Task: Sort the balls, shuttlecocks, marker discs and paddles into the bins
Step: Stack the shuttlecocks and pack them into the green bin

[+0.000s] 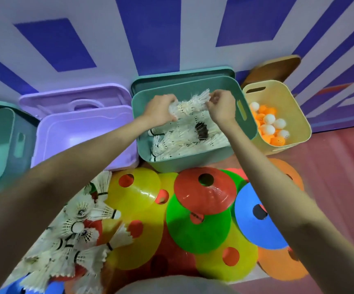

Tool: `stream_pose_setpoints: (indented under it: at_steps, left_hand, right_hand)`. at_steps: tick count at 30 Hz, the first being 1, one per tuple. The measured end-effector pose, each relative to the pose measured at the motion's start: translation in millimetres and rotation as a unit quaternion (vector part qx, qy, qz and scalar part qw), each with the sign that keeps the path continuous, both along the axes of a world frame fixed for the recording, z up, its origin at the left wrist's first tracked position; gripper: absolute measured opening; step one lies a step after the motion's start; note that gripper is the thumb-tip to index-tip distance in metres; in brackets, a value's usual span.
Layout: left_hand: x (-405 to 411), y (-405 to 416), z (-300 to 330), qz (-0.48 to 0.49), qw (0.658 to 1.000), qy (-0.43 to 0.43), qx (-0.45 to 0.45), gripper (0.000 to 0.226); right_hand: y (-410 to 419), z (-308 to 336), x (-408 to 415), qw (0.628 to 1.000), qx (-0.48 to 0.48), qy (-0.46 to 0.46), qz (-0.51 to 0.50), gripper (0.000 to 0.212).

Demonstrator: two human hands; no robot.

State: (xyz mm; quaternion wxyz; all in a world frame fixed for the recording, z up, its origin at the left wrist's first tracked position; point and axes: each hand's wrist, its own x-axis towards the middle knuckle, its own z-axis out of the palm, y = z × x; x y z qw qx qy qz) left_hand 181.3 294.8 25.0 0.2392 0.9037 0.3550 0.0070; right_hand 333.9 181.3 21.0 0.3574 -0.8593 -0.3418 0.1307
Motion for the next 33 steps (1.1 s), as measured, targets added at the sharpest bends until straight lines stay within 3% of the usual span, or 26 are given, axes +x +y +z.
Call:
stream_pose_setpoints:
  at_steps: [4, 12, 15, 20, 22, 26, 33]
  left_hand:
    - [0.6, 7.7, -19.5, 0.009, 0.997, 0.075, -0.015, 0.059]
    - [-10.6, 13.5, -32.1, 0.013, 0.988, 0.151, -0.021, 0.072]
    - [-12.2, 12.2, -29.7, -0.005, 0.986, 0.168, -0.011, 0.074]
    - [-14.5, 10.5, -31.6, -0.022, 0.983, 0.184, 0.011, 0.039]
    - [-16.8, 8.5, -27.0, -0.021, 0.984, 0.179, 0.007, 0.03]
    - [-28.3, 2.0, -14.5, -0.024, 0.989, 0.148, 0.013, 0.043]
    - [-89.0, -28.0, 28.8, -0.007, 0.998, -0.033, 0.061, 0.032]
  right_hand:
    - [16.5, -4.8, -9.2, 0.992, -0.096, -0.063, 0.053, 0.018]
    - [19.9, -15.8, -25.1, 0.979, -0.166, -0.01, 0.115, 0.01]
    - [13.5, -19.6, -24.0, 0.98, -0.155, -0.004, 0.124, 0.034]
    - [3.7, -18.2, -24.1, 0.971, -0.182, 0.005, 0.155, 0.041]
    - [0.5, -13.1, -26.6, 0.966, -0.192, 0.005, 0.171, 0.05]
    - [-7.6, -3.5, -35.9, 0.961, -0.197, -0.024, 0.193, 0.053]
    - [-42.9, 17.7, -93.2, 0.958, -0.101, -0.085, 0.254, 0.046]
